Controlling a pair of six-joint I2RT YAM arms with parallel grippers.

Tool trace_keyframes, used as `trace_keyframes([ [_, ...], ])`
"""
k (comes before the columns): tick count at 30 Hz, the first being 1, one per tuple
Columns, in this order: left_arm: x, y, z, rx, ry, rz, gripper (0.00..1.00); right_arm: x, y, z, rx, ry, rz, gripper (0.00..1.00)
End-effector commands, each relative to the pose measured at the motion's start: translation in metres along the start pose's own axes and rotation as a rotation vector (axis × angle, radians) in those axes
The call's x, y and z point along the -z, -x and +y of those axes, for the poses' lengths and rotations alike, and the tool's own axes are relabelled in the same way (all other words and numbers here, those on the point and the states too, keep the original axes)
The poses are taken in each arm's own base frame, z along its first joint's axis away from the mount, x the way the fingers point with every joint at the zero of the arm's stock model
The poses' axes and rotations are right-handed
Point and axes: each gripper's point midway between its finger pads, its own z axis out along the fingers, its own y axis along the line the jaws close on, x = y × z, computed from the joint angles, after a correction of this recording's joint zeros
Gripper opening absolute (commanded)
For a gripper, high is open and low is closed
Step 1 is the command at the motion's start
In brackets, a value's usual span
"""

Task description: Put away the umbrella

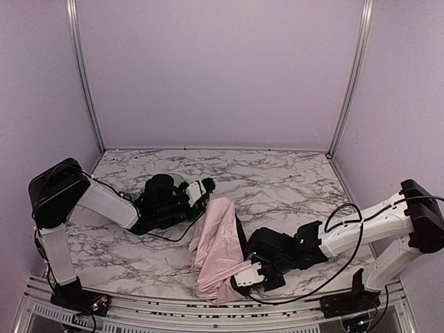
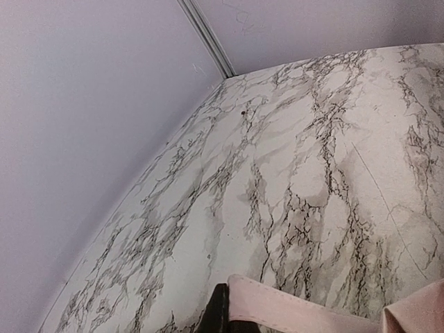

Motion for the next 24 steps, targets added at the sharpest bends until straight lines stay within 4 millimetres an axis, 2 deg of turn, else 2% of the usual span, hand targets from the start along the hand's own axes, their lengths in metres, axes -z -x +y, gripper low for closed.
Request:
trace_keyframes([
  [1,-0.009,-0.002,0.036,0.038,0.166,0.03,0.0,-0.006,-0.009,0.024,-0.006,0.111,0.046,0.0],
  [5,-0.011,-0.011,0.071,0.047,0.356,0.101,0.0,-0.01,-0.018,0.024,-0.005,0.104,0.086,0.0],
  [6,-0.01,-0.013,0.08,0.045,0.409,0.117,0.06,-0.01,-0.018,0.024,-0.007,0.103,0.085,0.0],
  [7,-0.008,-0.014,0.089,0.041,0.464,0.13,0.2,-0.01,-0.018,0.024,-0.009,0.104,0.086,0.0],
  [8,-0.006,-0.014,0.098,0.036,0.514,0.137,0.4,-0.01,-0.02,0.024,-0.013,0.103,0.09,0.0],
  [9,-0.005,-0.013,0.107,0.031,0.56,0.143,0.55,-0.01,-0.02,0.023,-0.018,0.101,0.093,0.0],
  [11,-0.005,-0.009,0.119,0.015,0.622,0.158,0.71,-0.011,-0.022,0.023,-0.025,0.104,0.099,0.0],
  [12,-0.005,-0.006,0.125,0.016,0.646,0.157,0.75,-0.01,-0.022,0.023,-0.028,0.105,0.103,0.0],
  [16,-0.003,0.009,0.147,0.046,0.707,0.138,0.87,-0.01,-0.024,0.024,-0.044,0.112,0.113,0.0],
  [18,0.0,0.017,0.161,0.079,0.739,0.137,0.9,-0.01,-0.025,0.024,-0.049,0.117,0.116,0.0],
  [20,0.008,0.034,0.17,0.11,0.745,0.112,0.91,-0.01,-0.025,0.023,-0.053,0.119,0.114,0.0],
  [22,0.018,0.059,0.161,0.115,0.678,0.059,0.9,-0.009,-0.024,0.021,-0.066,0.12,0.109,0.0],
  [24,0.036,0.088,0.139,0.086,0.582,0.002,0.85,-0.009,-0.023,0.019,-0.086,0.128,0.1,0.0],
])
